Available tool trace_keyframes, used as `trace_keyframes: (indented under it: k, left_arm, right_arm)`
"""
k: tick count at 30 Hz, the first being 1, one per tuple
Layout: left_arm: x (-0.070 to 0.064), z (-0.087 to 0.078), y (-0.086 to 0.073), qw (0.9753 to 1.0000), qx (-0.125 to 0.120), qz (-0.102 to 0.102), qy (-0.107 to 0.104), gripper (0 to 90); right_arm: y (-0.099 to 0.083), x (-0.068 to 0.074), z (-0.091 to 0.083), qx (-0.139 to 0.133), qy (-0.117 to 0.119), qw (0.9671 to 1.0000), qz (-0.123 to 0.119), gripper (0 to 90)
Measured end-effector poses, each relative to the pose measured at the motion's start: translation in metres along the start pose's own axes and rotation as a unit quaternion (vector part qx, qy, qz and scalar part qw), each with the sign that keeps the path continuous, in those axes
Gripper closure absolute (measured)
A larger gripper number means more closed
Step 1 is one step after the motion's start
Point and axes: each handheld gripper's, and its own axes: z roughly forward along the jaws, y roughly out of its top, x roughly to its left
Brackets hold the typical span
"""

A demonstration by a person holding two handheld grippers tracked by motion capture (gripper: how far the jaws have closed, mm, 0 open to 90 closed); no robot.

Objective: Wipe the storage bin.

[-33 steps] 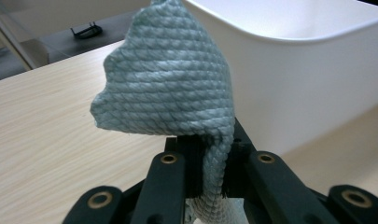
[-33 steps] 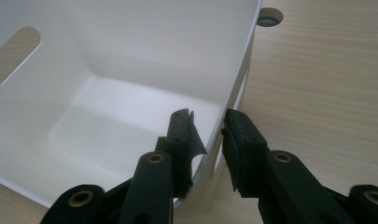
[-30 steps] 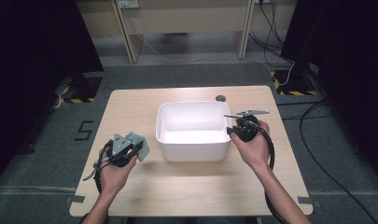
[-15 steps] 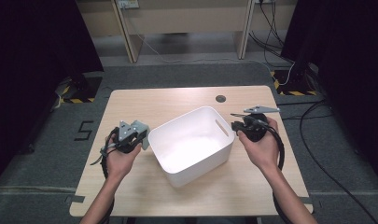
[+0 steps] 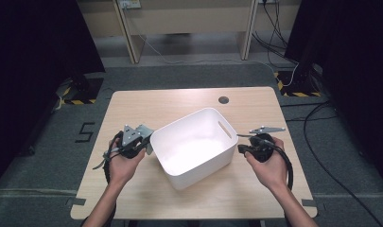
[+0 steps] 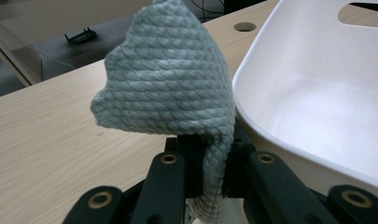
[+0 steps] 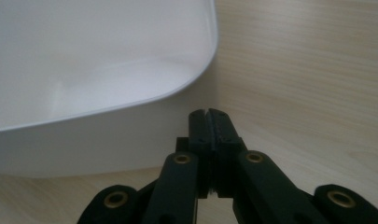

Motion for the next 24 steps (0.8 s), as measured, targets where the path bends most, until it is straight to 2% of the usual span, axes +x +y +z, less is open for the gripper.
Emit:
trace_keyframes:
  k: [2,3,7,9,11,18,24]
  left_arm:
    - [-0.001,-0.001,-0.001,1.0000,0.000,0.001,-0.002,81.0]
    - [-0.001,-0.003,-0.002,1.0000,0.000,0.001,-0.002,81.0]
    - [0.000,-0.003,-0.002,1.0000,-0.002,-0.002,-0.004,81.0]
    - [0.003,-0.001,-0.001,0.9999,-0.005,0.005,-0.011,81.0]
    - [0.005,0.001,0.001,0.9999,-0.007,0.003,-0.013,81.0]
    - [0.005,0.005,0.005,0.9998,-0.006,0.006,-0.016,81.0]
    - [-0.005,0.008,0.009,0.9996,-0.006,0.016,-0.022,81.1]
  right_arm:
    - [-0.001,0.003,0.001,0.003,0.005,1.0000,-0.001,89.1]
    - [-0.001,0.007,0.004,0.009,0.015,0.9998,-0.007,89.5]
    - [-0.001,0.011,0.009,0.014,0.018,0.9997,-0.008,89.5]
    - [0.001,0.013,0.013,0.012,0.019,0.9997,-0.014,89.1]
    - [0.003,0.014,0.014,0.008,0.020,0.9996,-0.015,89.0]
    - [0.012,0.011,0.022,0.002,0.006,0.9998,-0.017,89.2]
    - [0.024,0.015,0.036,-0.003,0.001,0.9999,-0.011,90.0]
